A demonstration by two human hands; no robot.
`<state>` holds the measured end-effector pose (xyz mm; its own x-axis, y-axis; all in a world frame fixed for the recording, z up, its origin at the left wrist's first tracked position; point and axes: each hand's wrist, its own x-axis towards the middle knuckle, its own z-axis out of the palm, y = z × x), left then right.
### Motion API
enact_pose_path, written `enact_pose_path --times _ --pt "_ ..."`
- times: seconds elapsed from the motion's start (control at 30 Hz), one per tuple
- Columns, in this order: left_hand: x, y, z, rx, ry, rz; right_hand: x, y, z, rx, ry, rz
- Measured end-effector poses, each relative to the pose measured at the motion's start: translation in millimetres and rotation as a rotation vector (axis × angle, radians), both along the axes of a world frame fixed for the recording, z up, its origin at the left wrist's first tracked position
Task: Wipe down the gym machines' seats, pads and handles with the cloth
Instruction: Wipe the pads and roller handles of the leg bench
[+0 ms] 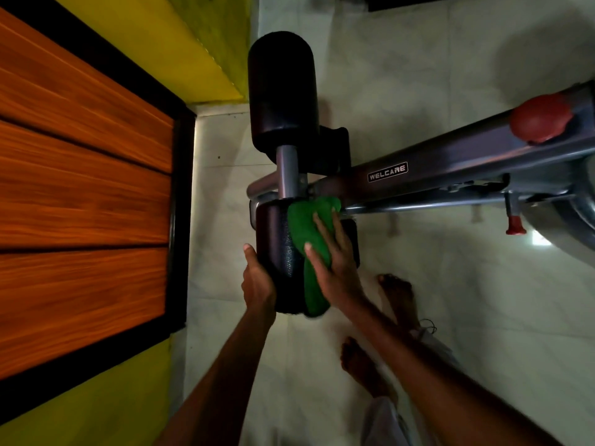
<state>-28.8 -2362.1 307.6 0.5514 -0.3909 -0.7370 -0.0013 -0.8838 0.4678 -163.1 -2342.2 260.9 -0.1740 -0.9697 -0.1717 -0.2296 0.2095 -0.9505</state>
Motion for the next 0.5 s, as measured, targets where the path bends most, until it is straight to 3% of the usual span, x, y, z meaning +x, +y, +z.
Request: enact_pose_path --times 0.1,0.23,0.37,0.5 --pt "12.2 -1.5 -6.1 -0.011 0.21 0.009 -2.1 -39.5 6.4 0.136 -0.165 -0.128" --pt "20.2 -6.6 -6.2 0.001 0.277 -0.007 15.8 24.1 19.7 0.04 0.096 -0.063" --pt "29.2 -8.1 -12.4 -0.039 0.08 -0.069 28.4 88.5 15.3 -0.05 0.19 0.067" --pt "25.2 -6.3 -6.0 -0.072 -0.151 -0.185 18.0 18.8 18.5 0.055 0.095 -0.017"
